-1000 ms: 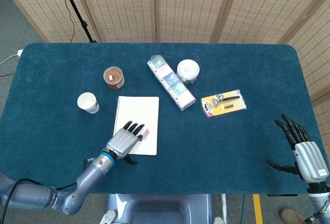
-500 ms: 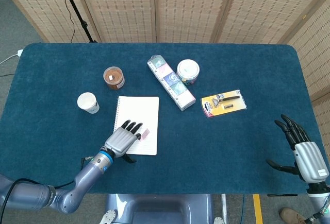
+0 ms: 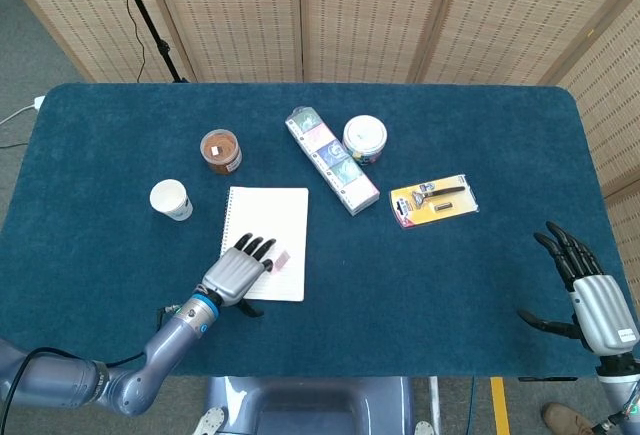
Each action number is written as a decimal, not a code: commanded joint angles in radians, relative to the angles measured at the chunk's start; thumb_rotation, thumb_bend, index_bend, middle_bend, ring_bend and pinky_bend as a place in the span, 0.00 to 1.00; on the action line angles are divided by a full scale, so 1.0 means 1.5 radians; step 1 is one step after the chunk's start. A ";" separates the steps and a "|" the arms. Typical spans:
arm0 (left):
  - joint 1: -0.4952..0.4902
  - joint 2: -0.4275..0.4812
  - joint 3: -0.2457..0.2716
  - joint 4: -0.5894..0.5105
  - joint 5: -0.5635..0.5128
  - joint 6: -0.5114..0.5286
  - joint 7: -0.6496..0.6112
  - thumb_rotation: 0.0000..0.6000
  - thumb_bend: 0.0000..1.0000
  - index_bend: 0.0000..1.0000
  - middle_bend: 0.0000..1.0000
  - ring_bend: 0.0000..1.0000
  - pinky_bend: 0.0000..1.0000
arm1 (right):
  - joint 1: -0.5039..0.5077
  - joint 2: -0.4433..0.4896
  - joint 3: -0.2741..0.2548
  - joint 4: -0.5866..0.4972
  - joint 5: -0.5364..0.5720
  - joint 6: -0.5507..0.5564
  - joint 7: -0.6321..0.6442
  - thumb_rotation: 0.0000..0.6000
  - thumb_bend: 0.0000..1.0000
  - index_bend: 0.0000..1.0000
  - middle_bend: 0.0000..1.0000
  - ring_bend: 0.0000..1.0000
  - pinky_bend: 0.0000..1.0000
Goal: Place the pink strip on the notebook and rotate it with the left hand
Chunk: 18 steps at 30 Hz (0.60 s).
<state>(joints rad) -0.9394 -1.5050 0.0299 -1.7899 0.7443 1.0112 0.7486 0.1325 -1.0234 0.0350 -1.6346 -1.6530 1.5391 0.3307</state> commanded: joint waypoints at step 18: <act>-0.001 -0.004 0.003 -0.009 0.006 -0.011 0.001 0.62 0.00 0.32 0.00 0.00 0.00 | -0.001 0.001 0.000 -0.002 -0.001 0.002 0.000 1.00 0.00 0.08 0.00 0.00 0.10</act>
<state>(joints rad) -0.9402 -1.5099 0.0333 -1.8037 0.7542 0.9958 0.7485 0.1306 -1.0212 0.0348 -1.6370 -1.6539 1.5420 0.3309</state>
